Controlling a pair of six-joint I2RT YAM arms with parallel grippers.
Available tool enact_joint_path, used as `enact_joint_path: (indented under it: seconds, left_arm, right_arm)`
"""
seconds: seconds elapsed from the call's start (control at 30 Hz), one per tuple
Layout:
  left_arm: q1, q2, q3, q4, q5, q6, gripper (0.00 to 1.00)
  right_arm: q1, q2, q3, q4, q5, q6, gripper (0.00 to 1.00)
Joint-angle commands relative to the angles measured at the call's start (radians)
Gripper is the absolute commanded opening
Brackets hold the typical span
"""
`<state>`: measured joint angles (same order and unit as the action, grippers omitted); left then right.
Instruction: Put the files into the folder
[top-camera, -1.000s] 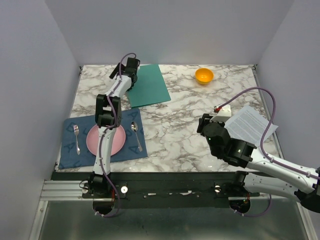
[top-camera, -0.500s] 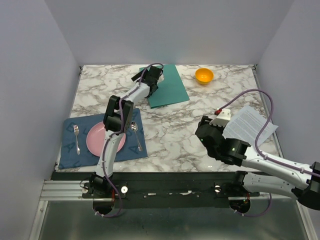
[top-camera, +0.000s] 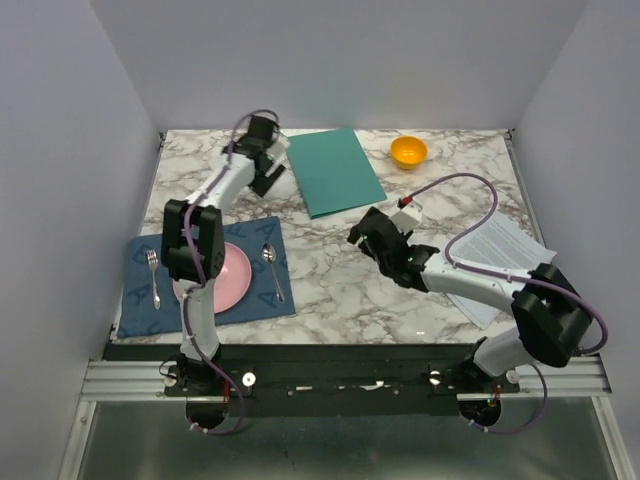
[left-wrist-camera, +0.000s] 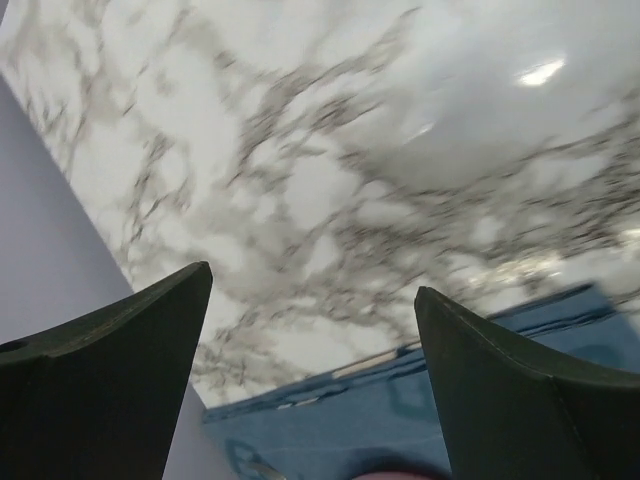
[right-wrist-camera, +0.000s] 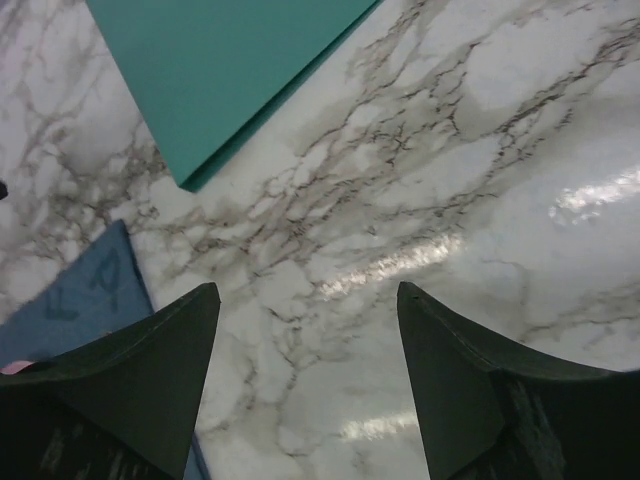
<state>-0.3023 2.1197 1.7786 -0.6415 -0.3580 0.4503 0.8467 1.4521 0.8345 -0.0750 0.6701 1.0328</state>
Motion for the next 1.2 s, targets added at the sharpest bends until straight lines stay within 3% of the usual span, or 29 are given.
enact_joint_path:
  seconds: [0.0, 0.13, 0.33, 0.87, 1.17]
  left_arm:
    - [0.230, -0.184, -0.040, -0.150, 0.194, -0.148, 0.99]
    - [0.357, -0.321, -0.188, -0.109, 0.226, -0.147, 0.99]
    - [0.390, -0.437, -0.330, -0.075, 0.241, -0.168, 0.99]
    - [0.425, -0.563, -0.487, -0.050, 0.228, -0.139, 0.99]
    - [0.440, -0.555, -0.508, -0.035, 0.223, -0.127, 0.99]
  right_arm:
    - [-0.090, 0.101, 0.040, 0.254, -0.245, 0.147, 0.80]
    - [-0.124, 0.218, 0.087, 0.331, -0.404, 0.254, 0.81]
    - [-0.136, 0.396, 0.170, 0.379, -0.524, 0.372, 0.79]
    - [-0.205, 0.629, 0.291, 0.575, -0.598, 0.495, 0.64]
    - [-0.222, 0.683, 0.310, 0.590, -0.587, 0.524, 0.63]
